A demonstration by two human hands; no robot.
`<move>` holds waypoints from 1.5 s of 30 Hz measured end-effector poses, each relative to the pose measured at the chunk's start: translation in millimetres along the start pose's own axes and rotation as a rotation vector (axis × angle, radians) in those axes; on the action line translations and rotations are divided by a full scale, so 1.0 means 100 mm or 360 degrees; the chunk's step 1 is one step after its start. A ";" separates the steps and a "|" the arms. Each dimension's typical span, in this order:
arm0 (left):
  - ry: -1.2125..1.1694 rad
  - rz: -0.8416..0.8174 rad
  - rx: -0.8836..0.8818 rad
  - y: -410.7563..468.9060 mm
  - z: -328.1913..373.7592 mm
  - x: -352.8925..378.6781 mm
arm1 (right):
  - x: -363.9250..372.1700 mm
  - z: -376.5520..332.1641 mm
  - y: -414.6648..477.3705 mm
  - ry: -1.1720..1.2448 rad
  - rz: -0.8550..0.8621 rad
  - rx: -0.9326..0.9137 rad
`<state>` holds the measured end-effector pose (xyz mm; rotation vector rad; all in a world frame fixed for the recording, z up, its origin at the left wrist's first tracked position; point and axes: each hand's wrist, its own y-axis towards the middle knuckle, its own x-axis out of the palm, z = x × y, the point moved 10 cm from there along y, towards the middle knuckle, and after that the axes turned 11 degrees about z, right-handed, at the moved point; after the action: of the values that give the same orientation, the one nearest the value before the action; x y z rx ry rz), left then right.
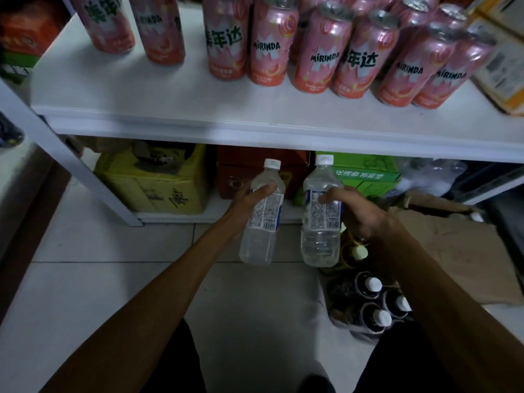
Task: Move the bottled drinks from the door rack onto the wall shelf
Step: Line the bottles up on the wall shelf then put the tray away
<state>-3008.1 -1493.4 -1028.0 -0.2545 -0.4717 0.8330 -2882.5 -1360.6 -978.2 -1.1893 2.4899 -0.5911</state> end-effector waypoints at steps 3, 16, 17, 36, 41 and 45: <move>0.0023 0.0000 0.0026 -0.02 -0.03 0.03 | 0.07 -0.01 -0.08 0.0213 -0.0181 0.0079; -0.0067 0.0227 -0.0196 -0.43 -0.05 0.24 | 0.06 0.12 -0.30 0.0216 -0.0166 0.0118; -0.0044 0.0282 -0.0203 -0.50 -0.05 0.24 | 0.05 0.11 -0.38 0.0226 -0.0118 0.0117; 0.0322 0.0348 -0.0351 -2.36 1.45 1.03 | -0.36 -1.10 -2.49 0.0265 0.0624 0.0157; 0.0315 0.0292 -0.0257 -2.85 2.53 1.44 | -0.45 -2.01 -3.06 0.0231 0.0643 0.0133; 0.0268 0.0220 -0.0112 -3.18 3.55 1.78 | -0.51 -2.98 -3.57 0.0218 0.0636 -0.0053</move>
<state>-2875.1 -1553.2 -540.8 -0.4227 -0.3283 0.9223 -2750.2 -1454.8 -540.1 -0.6461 2.7550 -0.5360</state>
